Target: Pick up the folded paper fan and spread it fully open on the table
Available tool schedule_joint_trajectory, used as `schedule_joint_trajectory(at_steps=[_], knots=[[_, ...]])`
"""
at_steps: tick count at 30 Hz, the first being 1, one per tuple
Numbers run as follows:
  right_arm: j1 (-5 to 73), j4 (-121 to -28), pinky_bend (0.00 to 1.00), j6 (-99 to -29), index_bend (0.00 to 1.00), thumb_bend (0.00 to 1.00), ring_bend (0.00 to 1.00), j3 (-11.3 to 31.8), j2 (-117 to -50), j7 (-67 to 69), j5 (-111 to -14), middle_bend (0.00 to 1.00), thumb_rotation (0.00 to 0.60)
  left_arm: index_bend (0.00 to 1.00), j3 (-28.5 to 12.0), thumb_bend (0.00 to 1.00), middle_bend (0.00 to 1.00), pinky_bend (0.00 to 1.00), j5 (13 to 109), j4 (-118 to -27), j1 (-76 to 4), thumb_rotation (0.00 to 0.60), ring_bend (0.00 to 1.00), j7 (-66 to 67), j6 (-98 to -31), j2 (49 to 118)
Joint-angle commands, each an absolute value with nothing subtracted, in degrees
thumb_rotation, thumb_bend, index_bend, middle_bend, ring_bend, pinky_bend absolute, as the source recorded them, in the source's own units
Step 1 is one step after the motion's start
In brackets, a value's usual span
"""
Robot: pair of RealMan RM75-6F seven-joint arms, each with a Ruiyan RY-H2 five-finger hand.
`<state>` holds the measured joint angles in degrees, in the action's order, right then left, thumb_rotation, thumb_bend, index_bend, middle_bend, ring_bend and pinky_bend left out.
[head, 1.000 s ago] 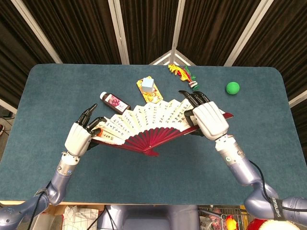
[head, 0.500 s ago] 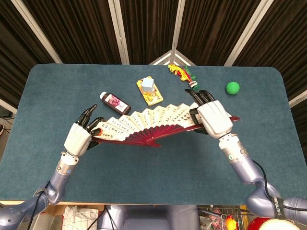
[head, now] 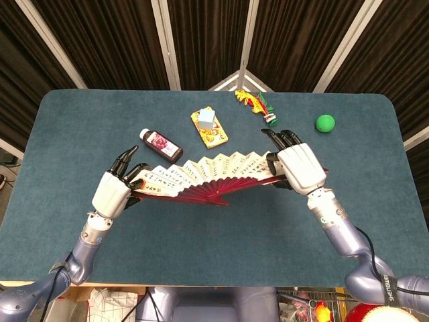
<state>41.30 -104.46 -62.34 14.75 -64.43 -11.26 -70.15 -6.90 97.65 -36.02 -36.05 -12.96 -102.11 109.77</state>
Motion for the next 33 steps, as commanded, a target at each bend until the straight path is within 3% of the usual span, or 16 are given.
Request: schedule_joint_trajectory(at_steps=[1,3,9,18,28,31,33], knots=[[41.54,-105.59,0.14,-61.23,0.25,0.27,0.16,14.37,-63.46,-13.36,-68.71,0.11,0.600,0.87,-6.93,0.41,0.39,0.19,97.59,-36.03,-36.19,0.600,0.02,-12.80,-102.26,109.83],[41.73,-106.23,0.13,-61.08,0.19,0.22,0.15,14.33,-63.05,-15.14,-67.98,0.10,0.600,0.87,-7.01,0.41,0.39,0.19,97.53,-36.06,-36.32,0.600,0.02,-12.54,-102.52,109.79],[42.10,-107.86,0.11,-60.29,0.11,0.21,0.12,13.89,-61.50,-19.91,-64.91,0.07,0.600,0.88,-7.07,0.41,0.39,0.19,97.43,-35.14,-36.57,0.600,0.02,-10.27,-103.04,109.72],[42.54,-105.45,0.10,-60.17,0.10,0.21,0.12,10.67,-59.16,-32.53,-59.58,0.07,0.600,0.88,-6.54,0.41,0.39,0.19,98.05,-29.91,-37.09,0.600,0.02,-6.25,-104.56,109.79],[40.14,-99.62,0.08,-61.84,0.10,0.21,0.10,9.17,-59.67,-31.14,-59.42,0.07,0.600,0.84,-5.95,0.41,0.36,0.18,96.12,-22.51,-36.92,0.600,0.02,-6.99,-100.77,110.91],[39.36,-98.30,0.07,-63.38,0.09,0.18,0.08,9.32,-59.94,-30.54,-60.12,0.07,0.600,0.76,-5.52,0.37,0.31,0.16,95.89,-21.16,-36.80,0.600,0.02,-7.40,-100.14,111.24],[38.83,-97.94,0.06,-64.40,0.07,0.16,0.07,9.54,-60.12,-30.22,-60.28,0.07,0.600,0.60,-4.77,0.33,0.21,0.11,96.08,-20.30,-36.67,0.600,0.00,-7.23,-99.34,111.33]])
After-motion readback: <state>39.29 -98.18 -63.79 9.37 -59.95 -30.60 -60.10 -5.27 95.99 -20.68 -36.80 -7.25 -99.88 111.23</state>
